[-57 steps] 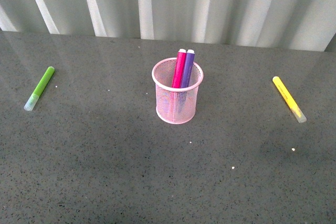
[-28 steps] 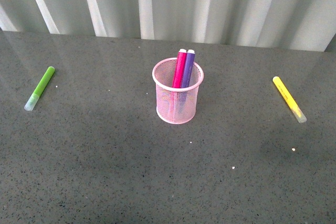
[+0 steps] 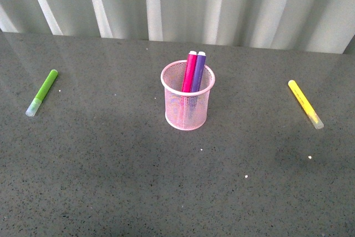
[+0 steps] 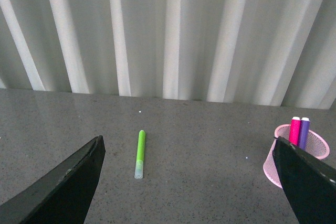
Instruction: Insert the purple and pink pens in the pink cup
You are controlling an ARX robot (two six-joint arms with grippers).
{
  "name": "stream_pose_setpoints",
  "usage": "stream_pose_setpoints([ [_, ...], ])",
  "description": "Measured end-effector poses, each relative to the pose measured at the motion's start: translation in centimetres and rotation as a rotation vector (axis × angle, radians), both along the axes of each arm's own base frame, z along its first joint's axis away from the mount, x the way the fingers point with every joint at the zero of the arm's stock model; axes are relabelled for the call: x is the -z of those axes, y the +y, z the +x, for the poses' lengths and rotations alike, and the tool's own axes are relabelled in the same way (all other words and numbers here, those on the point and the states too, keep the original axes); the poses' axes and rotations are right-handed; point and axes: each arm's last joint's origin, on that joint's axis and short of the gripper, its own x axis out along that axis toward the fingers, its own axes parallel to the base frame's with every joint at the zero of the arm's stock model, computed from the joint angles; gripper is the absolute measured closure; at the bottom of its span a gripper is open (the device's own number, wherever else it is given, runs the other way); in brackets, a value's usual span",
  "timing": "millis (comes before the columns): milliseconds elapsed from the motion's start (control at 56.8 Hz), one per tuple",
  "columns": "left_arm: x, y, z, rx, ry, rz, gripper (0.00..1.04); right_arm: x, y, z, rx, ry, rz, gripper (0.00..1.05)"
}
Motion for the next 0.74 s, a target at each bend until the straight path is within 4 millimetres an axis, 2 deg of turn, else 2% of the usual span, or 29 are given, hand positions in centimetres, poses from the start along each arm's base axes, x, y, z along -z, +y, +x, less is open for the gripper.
stream_pose_setpoints([
  [740, 0.00, 0.00, 0.00, 0.000, 0.000, 0.000, 0.07, 0.00, 0.00, 0.00, 0.000, 0.000, 0.000, 0.07],
])
